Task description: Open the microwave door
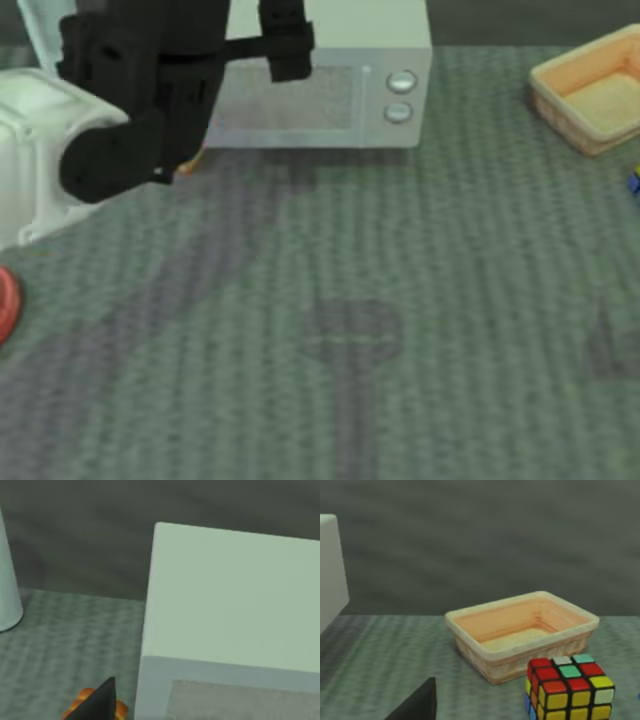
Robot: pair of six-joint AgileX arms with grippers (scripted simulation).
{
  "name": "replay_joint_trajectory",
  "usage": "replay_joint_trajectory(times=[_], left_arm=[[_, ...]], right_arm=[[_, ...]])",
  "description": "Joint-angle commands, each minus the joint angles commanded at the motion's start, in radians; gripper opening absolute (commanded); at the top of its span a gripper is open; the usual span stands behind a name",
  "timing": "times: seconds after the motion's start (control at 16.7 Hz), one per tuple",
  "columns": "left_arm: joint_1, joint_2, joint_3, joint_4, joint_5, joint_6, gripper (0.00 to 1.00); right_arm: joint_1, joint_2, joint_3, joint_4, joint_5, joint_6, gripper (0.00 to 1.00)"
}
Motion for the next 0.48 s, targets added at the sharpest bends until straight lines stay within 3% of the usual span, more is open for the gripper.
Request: replay_joint_trajectory(times=[0.24, 0.48], left_arm=[[-0.126, 0.300, 0.209, -0.012, -0.111, -0.064, 1.00], [-0.199, 0.470, 0.321, -0.031, -0.176, -0.096, 1.00]], right_arm=[[0.000, 0.000, 0.000, 0.000, 0.000, 0.000, 1.00], [0.000, 0.000, 0.000, 0.000, 0.000, 0.000, 1.00]])
